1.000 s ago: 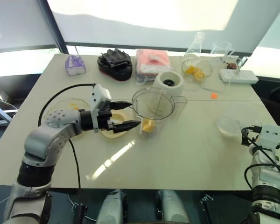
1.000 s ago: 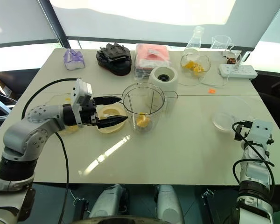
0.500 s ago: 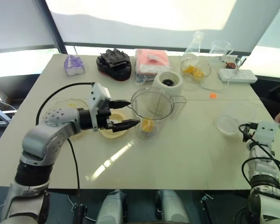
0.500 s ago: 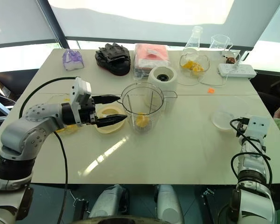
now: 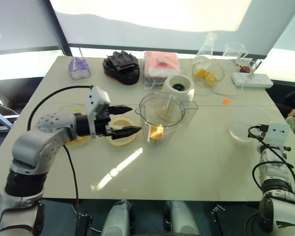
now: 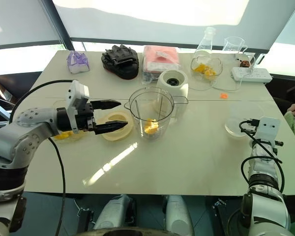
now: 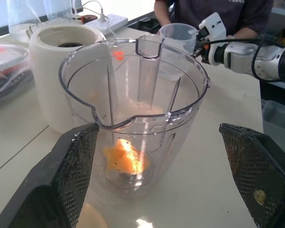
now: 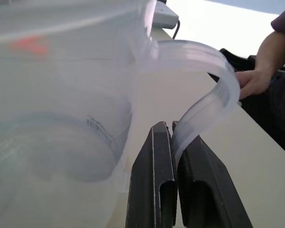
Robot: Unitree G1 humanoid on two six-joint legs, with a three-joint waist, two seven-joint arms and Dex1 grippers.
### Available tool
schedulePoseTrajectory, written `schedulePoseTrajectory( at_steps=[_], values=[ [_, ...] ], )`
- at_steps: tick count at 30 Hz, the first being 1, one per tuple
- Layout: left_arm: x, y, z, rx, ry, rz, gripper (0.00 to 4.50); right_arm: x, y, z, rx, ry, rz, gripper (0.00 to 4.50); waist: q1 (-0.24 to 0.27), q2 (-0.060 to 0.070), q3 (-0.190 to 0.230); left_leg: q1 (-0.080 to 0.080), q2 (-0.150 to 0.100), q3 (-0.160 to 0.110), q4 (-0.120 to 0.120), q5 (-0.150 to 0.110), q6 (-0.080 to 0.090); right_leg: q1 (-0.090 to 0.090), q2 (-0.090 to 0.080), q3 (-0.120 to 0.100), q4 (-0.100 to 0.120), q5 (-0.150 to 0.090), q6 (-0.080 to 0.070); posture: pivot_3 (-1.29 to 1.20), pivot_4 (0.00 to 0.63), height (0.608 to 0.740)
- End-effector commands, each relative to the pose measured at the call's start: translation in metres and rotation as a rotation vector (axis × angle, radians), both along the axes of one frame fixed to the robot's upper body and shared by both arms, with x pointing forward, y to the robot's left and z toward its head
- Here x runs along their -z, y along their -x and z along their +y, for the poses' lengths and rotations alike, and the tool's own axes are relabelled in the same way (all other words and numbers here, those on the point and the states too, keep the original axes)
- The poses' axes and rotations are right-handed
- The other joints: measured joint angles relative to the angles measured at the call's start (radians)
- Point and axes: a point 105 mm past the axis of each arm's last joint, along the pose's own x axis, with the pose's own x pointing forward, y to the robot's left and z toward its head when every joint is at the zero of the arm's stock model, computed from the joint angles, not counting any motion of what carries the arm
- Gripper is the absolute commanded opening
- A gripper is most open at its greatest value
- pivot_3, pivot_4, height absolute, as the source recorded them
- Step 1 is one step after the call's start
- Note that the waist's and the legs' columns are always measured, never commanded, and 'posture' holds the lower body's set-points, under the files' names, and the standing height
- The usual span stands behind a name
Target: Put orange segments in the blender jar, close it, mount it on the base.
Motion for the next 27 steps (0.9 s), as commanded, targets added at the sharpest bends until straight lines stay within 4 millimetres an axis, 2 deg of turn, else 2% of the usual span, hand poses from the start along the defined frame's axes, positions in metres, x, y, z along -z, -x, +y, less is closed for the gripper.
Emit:
schedulePoseTrajectory(
  at_steps=[1, 4, 7, 15, 19, 21, 25, 27],
  values=[
    [-0.026, -0.006, 0.016, -0.04, 0.034, -0.079, 4.23, -0.067, -0.006, -0.01, 0.011, 0.061, -0.205, 0.04, 0.0, 0.002, 0.002, 0.0, 0.0, 0.0, 0.0, 0.0, 0.0, 0.0, 0.0, 0.0, 0.0, 0.0, 0.0, 0.0, 0.15, 0.74],
    [-0.028, -0.015, 0.026, -0.077, 0.027, -0.088, 4.23, -0.105, -0.009, -0.006, 0.0, 0.091, -0.304, 0.04, -0.001, 0.005, 0.003, 0.0, 0.0, 0.0, 0.0, 0.0, 0.0, -0.001, 0.0, 0.0, 0.0, 0.0, 0.0, 0.0, 0.15, 0.74],
    [-0.025, -0.019, 0.031, -0.084, 0.017, -0.083, 4.23, -0.139, -0.017, 0.011, -0.081, 0.167, -0.332, 0.04, 0.0, 0.005, 0.004, 0.0, 0.0, 0.002, -0.002, 0.0, 0.0, -0.002, 0.0, 0.001, 0.0, 0.0, 0.001, 0.0, 0.15, 0.74],
    [-0.015, -0.018, 0.036, -0.08, -0.034, -0.058, 4.23, -0.228, -0.027, 0.087, -0.403, 0.338, -0.414, 0.04, 0.001, 0.006, 0.005, 0.0, 0.0, 0.003, -0.007, 0.0, 0.0, -0.005, 0.0, 0.002, 0.0, 0.002, 0.004, 0.0, 0.15, 0.74],
    [-0.011, -0.019, 0.032, -0.07, -0.046, -0.061, 4.23, -0.252, -0.029, 0.128, -0.571, 0.414, -0.401, 0.04, 0.004, 0.006, 0.005, 0.0, 0.0, 0.003, -0.007, 0.0, 0.0, -0.006, 0.0, 0.002, 0.0, 0.002, 0.004, 0.0, 0.15, 0.74],
    [-0.009, -0.019, 0.03, -0.067, -0.05, -0.062, 4.23, -0.256, -0.029, 0.14, -0.624, 0.44, -0.383, 0.04, 0.007, 0.005, 0.005, -0.001, 0.001, 0.003, -0.007, 0.0, 0.0, -0.005, 0.0, 0.001, -0.001, 0.002, 0.004, 0.0, 0.15, 0.74],
    [-0.008, -0.018, 0.029, -0.067, -0.055, -0.067, 4.23, -0.263, -0.025, 0.187, -0.843, 0.525, -0.331, 0.04, 0.006, 0.005, 0.005, -0.001, 0.0, 0.004, -0.007, 0.0, 0.0, -0.006, -0.001, 0.002, -0.002, 0.001, 0.003, 0.0, 0.15, 0.74],
    [-0.011, -0.018, 0.029, -0.075, -0.021, -0.068, 4.23, -0.263, -0.021, 0.2, -0.902, 0.577, -0.313, 0.04, 0.006, 0.005, 0.005, -0.002, 0.0, 0.004, -0.007, 0.0, 0.0, -0.006, -0.001, 0.002, -0.002, 0.002, 0.004, 0.0, 0.15, 0.74]
  ],
)
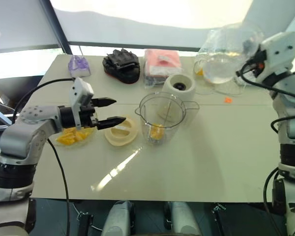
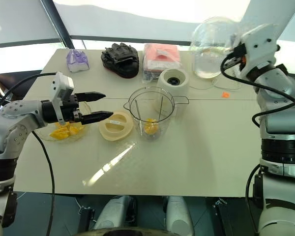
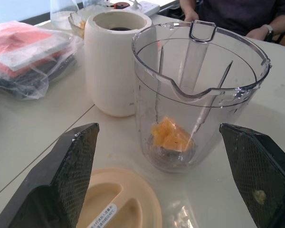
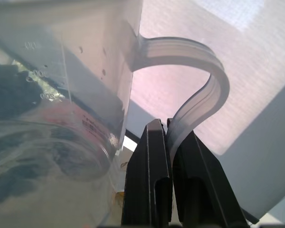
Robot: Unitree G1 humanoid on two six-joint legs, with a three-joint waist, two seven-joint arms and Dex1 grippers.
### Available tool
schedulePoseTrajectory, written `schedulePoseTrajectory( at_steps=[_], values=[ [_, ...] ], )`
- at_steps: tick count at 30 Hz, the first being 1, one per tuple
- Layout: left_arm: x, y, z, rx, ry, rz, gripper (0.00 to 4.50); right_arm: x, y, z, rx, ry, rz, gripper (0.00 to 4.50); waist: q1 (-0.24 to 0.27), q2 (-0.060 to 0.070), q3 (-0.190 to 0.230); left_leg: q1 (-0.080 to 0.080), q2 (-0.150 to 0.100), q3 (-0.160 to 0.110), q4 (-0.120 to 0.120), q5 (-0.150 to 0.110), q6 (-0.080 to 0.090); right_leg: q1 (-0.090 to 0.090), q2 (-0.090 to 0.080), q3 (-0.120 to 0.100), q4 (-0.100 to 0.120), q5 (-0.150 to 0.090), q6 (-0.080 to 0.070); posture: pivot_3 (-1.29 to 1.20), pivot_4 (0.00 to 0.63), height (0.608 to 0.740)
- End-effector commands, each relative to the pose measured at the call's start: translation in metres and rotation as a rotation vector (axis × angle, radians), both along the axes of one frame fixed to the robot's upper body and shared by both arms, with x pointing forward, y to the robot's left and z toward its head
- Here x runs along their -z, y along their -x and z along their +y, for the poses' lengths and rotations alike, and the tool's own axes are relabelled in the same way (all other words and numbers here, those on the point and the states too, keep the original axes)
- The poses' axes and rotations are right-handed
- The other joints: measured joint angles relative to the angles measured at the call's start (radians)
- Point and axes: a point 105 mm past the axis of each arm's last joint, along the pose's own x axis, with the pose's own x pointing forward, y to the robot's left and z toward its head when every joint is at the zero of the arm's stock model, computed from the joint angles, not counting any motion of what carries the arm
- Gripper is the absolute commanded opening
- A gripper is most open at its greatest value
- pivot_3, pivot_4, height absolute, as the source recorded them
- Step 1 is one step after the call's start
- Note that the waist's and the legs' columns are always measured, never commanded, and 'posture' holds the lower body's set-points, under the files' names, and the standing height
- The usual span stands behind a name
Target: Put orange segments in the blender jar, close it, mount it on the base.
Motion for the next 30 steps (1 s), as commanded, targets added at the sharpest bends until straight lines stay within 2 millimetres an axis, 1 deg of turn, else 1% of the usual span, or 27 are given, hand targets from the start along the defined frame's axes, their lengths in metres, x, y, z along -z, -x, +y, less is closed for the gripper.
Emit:
schedulePoseTrajectory(
  at_steps=[1, 3, 6, 8, 11, 19, 30],
  values=[
    [-0.013, 0.002, -0.003, 0.001, 0.056, -0.049, 4.23, -0.028, 0.018, 0.029, -0.112, 0.117, -0.08, 0.04, 0.0, 0.0, 0.0, 0.0, 0.0, 0.0, 0.0, 0.0, 0.0, 0.0, 0.0, 0.0, 0.0, 0.0, 0.0, 0.0, 0.15, 0.74],
    [-0.015, 0.002, -0.004, -0.005, 0.086, -0.047, 4.23, -0.027, 0.021, 0.038, -0.138, 0.178, -0.084, 0.04, 0.001, -0.001, 0.0, 0.0, 0.0, 0.0, 0.0, 0.0, 0.0, 0.0, 0.0, 0.0, 0.0, 0.0, 0.0, 0.0, 0.15, 0.74],
    [-0.013, 0.003, -0.004, -0.013, 0.088, -0.042, 4.23, -0.024, 0.024, 0.052, -0.167, 0.278, -0.094, 0.04, 0.0, -0.001, 0.001, 0.0, 0.0, 0.0, 0.0, 0.0, 0.0, 0.0, 0.0, -0.001, 0.0, 0.0, 0.0, 0.0, 0.15, 0.74],
    [-0.012, 0.003, -0.004, -0.016, 0.087, -0.039, 4.23, -0.019, 0.026, 0.061, -0.18, 0.376, -0.112, 0.04, 0.0, -0.001, 0.001, 0.0, 0.0, 0.0, 0.0, 0.0, 0.0, 0.0, 0.0, 0.0, 0.0, 0.0, 0.0, 0.0, 0.15, 0.74],
    [-0.012, 0.002, -0.004, -0.018, 0.087, -0.038, 4.23, -0.013, 0.026, 0.069, -0.179, 0.475, -0.142, 0.04, 0.0, -0.001, 0.001, 0.0, 0.0, 0.0, 0.0, 0.0, 0.0, 0.0, 0.0, 0.0, 0.0, 0.0, 0.0, 0.0, 0.15, 0.74],
    [-0.011, 0.001, -0.008, -0.013, 0.089, -0.037, 4.23, -0.007, 0.016, 0.074, -0.146, 0.533, -0.186, 0.04, 0.0, -0.001, 0.001, 0.0, -0.001, 0.001, 0.0, 0.0, 0.0, 0.0, 0.0, 0.0, 0.0, 0.0, 0.0, 0.0, 0.15, 0.74],
    [-0.012, 0.001, -0.011, -0.017, 0.099, -0.043, 4.23, -0.012, 0.006, 0.081, -0.108, 0.667, -0.28, 0.04, -0.002, -0.001, 0.001, 0.0, -0.001, 0.001, 0.0, 0.0, -0.001, -0.001, 0.0, 0.0, 0.001, 0.0, 0.0, 0.0, 0.15, 0.74]
  ],
)
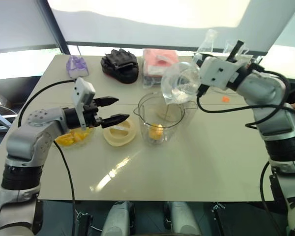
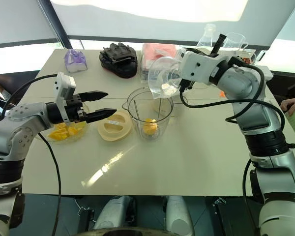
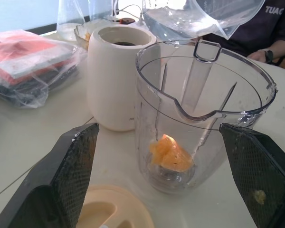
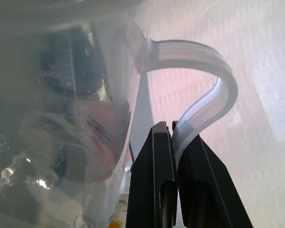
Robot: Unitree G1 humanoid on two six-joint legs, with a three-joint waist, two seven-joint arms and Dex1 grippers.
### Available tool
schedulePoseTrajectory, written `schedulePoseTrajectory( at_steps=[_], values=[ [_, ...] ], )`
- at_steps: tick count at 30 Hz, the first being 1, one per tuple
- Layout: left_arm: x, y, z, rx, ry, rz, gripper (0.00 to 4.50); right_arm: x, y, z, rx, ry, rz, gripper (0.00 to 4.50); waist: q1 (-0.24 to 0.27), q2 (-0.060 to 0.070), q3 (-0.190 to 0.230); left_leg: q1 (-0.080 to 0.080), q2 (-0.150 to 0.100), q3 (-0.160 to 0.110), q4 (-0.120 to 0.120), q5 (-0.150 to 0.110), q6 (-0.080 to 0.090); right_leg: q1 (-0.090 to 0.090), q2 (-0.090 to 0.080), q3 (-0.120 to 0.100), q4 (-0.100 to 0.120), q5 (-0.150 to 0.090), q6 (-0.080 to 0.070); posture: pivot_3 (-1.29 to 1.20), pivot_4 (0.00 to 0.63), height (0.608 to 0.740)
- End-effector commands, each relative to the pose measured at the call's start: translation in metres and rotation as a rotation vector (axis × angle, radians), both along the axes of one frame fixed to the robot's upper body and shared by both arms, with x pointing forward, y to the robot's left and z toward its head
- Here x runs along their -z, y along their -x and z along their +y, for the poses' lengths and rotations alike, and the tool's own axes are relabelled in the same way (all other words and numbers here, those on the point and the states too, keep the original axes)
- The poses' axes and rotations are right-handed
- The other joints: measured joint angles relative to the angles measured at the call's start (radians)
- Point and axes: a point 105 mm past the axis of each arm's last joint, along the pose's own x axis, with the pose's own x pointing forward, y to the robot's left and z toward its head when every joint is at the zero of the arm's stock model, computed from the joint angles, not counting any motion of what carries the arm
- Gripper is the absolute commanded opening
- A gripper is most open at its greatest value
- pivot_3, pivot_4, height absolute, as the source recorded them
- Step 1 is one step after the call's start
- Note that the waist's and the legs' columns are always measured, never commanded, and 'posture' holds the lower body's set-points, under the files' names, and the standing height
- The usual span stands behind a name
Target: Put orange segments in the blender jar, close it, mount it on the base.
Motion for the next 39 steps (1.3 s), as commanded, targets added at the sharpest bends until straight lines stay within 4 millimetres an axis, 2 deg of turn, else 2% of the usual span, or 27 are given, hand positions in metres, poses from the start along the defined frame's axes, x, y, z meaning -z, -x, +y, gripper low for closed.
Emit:
schedulePoseTrajectory(
  at_steps=[1, 18, 32, 39],
  values=[
    [-0.012, 0.004, -0.004, 0.018, 0.008, -0.05, 4.23, -0.022, 0.005, 0.004, -0.014, 0.021, -0.106, 0.04, 0.0, 0.0, 0.0, 0.0, 0.0, 0.0, 0.0, 0.0, 0.0, 0.0, 0.0, 0.0, 0.0, 0.0, 0.0, 0.0, 0.15, 0.74],
    [-0.012, 0.004, -0.005, 0.026, 0.008, -0.05, 4.23, -0.032, 0.005, 0.003, 0.004, 0.098, -0.232, 0.04, 0.0, 0.0, 0.0, 0.0, 0.0, 0.0, 0.0, 0.0, 0.0, 0.0, 0.0, 0.0, 0.0, 0.0, 0.0, 0.0, 0.15, 0.74],
    [-0.012, 0.004, -0.006, 0.023, 0.008, -0.054, 4.23, -0.033, 0.007, 0.007, -0.007, 0.179, -0.277, 0.04, 0.0, 0.0, 0.0, 0.0, 0.0, 0.0, 0.0, 0.0, -0.001, 0.0, 0.0, 0.0, 0.0, 0.0, 0.0, 0.0, 0.15, 0.74],
    [-0.014, 0.004, -0.005, 0.026, 0.012, -0.054, 4.23, -0.029, 0.002, -0.004, 0.014, 0.023, -0.185, 0.04, 0.0, 0.0, 0.0, 0.0, 0.0, 0.0, 0.0, 0.001, -0.001, 0.0, 0.0, 0.0, 0.001, 0.0, 0.0, 0.0, 0.15, 0.74]
  ],
)
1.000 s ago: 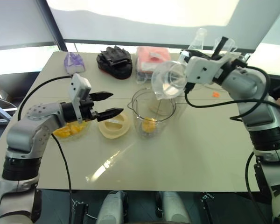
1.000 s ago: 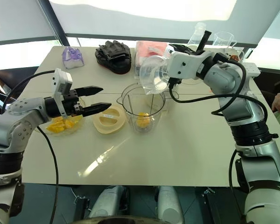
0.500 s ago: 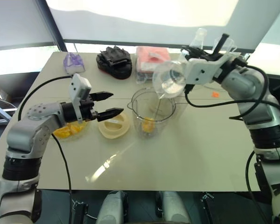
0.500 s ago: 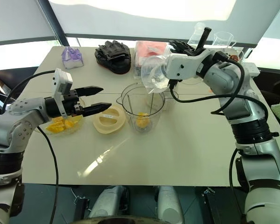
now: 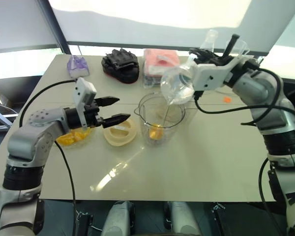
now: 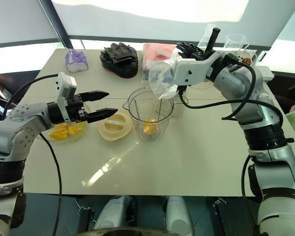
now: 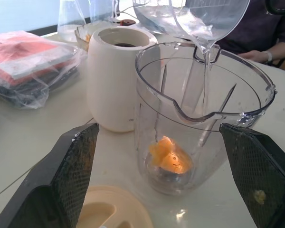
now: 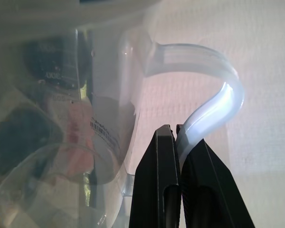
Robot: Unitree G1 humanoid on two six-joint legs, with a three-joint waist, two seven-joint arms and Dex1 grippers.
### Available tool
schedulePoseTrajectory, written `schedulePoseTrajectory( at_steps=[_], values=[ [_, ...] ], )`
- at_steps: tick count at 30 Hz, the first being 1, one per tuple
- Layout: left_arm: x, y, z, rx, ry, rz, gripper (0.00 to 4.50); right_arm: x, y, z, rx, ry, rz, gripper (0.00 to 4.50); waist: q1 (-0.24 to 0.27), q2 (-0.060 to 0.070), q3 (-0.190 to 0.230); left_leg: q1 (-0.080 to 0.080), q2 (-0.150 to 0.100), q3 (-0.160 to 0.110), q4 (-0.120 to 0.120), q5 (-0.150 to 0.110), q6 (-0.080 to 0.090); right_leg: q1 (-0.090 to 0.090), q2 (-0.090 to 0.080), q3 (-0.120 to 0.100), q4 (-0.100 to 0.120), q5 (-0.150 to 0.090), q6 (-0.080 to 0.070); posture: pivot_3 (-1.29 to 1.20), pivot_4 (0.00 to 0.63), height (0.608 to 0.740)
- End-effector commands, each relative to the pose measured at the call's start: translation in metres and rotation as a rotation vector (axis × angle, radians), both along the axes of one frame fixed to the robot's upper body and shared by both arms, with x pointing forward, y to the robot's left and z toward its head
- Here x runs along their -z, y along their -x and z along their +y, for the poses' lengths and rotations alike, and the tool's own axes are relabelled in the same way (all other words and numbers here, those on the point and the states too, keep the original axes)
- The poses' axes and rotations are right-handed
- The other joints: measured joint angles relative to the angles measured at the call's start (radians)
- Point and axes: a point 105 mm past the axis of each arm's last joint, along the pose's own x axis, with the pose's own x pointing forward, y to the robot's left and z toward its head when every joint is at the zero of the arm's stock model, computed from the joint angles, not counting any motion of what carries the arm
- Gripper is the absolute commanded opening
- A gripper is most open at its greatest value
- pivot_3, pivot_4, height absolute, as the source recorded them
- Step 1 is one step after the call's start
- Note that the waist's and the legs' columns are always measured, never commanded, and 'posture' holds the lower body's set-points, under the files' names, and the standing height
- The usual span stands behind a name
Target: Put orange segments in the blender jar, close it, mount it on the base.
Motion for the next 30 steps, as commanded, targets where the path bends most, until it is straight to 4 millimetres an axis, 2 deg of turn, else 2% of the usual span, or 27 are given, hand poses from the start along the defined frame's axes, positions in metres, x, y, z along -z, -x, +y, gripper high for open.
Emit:
schedulePoseTrajectory(
  at_steps=[1, 6, 10, 13, 14, 17, 19, 22, 23, 25, 27, 30],
  values=[
    [-0.015, 0.004, -0.003, 0.024, 0.014, -0.054, 4.23, -0.022, 0.006, -0.011, 0.003, -0.143, -0.016, 0.04, 0.0, 0.0, 0.0, 0.0, 0.0, 0.0, 0.0, 0.0, 0.0, 0.0, 0.0, 0.0, 0.0, 0.0, 0.0, 0.0, 0.15, 0.74],
    [-0.027, 0.004, -0.003, 0.038, 0.055, -0.065, 4.23, -0.023, 0.007, -0.021, -0.009, -0.375, 0.09, 0.04, 0.002, 0.0, 0.0, 0.0, 0.0, 0.0, 0.0, 0.0, 0.0, 0.0, 0.0, 0.0, 0.0, 0.0, 0.0, 0.0, 0.15, 0.74],
    [-0.037, 0.006, -0.007, 0.075, 0.076, -0.076, 4.23, -0.025, 0.014, -0.035, -0.055, -0.729, 0.252, 0.04, 0.002, 0.0, 0.0, 0.0, 0.001, -0.001, 0.0, 0.0, 0.0, 0.0, 0.0, 0.0, 0.001, 0.0, 0.001, 0.0, 0.15, 0.74],
    [-0.044, 0.007, -0.011, 0.105, 0.087, -0.085, 4.23, -0.031, 0.022, -0.052, -0.065, -0.996, 0.31, 0.04, 0.002, 0.0, 0.0, 0.0, 0.001, -0.001, 0.0, 0.0, 0.0, 0.0, 0.0, 0.0, 0.002, 0.0, 0.001, 0.0, 0.15, 0.74],
    [-0.047, 0.008, -0.012, 0.119, 0.09, -0.089, 4.23, -0.03, 0.025, -0.066, -0.031, -1.078, 0.305, 0.04, 0.003, 0.0, 0.0, 0.0, 0.001, -0.001, 0.0, 0.0, 0.0, 0.0, 0.0, 0.0, 0.002, 0.0, 0.001, 0.0, 0.15, 0.74],
    [-0.052, 0.01, -0.015, 0.146, 0.092, -0.097, 4.23, -0.024, 0.033, -0.094, 0.069, -1.209, 0.285, 0.04, 0.009, 0.0, 0.0, 0.0, 0.001, -0.002, 0.0, 0.0, 0.0, 0.001, 0.0, -0.001, 0.001, 0.0, 0.001, 0.0, 0.15, 0.74],
    [-0.054, 0.011, -0.018, 0.171, 0.082, -0.105, 4.23, -0.013, 0.041, -0.122, 0.224, -1.218, 0.215, 0.04, 0.009, 0.0, 0.0, 0.0, 0.0, -0.002, 0.0, 0.0, 0.0, 0.001, -0.001, -0.001, 0.001, 0.0, 0.0, 0.0, 0.15, 0.74],
    [-0.053, 0.012, -0.02, 0.196, 0.069, -0.1, 4.23, -0.006, 0.047, -0.135, 0.29, -1.254, 0.193, 0.04, 0.003, 0.0, 0.0, 0.0, -0.001, -0.001, 0.0, 0.0, 0.0, 0.001, -0.001, -0.001, 0.0, 0.0, 0.0, 0.0, 0.15, 0.74],
    [-0.053, 0.013, -0.021, 0.209, 0.067, -0.096, 4.23, 0.001, 0.05, -0.145, 0.337, -1.271, 0.175, 0.04, 0.0, 0.001, 0.0, 0.0, -0.001, 0.0, 0.0, 0.0, 0.0, 0.001, -0.001, 0.0, 0.0, 0.0, 0.0, 0.0, 0.15, 0.74],
    [-0.053, 0.013, -0.022, 0.222, 0.063, -0.093, 4.23, 0.019, 0.058, -0.171, 0.448, -1.346, 0.116, 0.04, 0.0, 0.001, 0.0, 0.0, -0.001, 0.0, 0.0, 0.0, 0.0, 0.0, 0.0, 0.001, 0.001, 0.0, 0.0, 0.0, 0.15, 0.74],
    [-0.046, 0.007, -0.019, 0.185, 0.049, -0.095, 4.23, 0.048, 0.068, -0.21, 0.601, -1.504, 0.019, 0.04, 0.001, 0.0, 0.0, 0.001, -0.001, -0.001, -0.001, 0.0, 0.0, 0.0, 0.001, 0.0, 0.001, 0.0, 0.0, 0.0, 0.15, 0.74],
    [-0.036, 0.005, -0.016, 0.16, 0.032, -0.083, 4.23, 0.079, 0.074, -0.23, 0.733, -1.514, -0.031, 0.04, 0.0, 0.0, -0.001, 0.001, 0.0, -0.001, -0.001, 0.0, 0.0, 0.001, 0.002, 0.001, 0.001, 0.0, 0.0, 0.0, 0.15, 0.74]
  ],
)
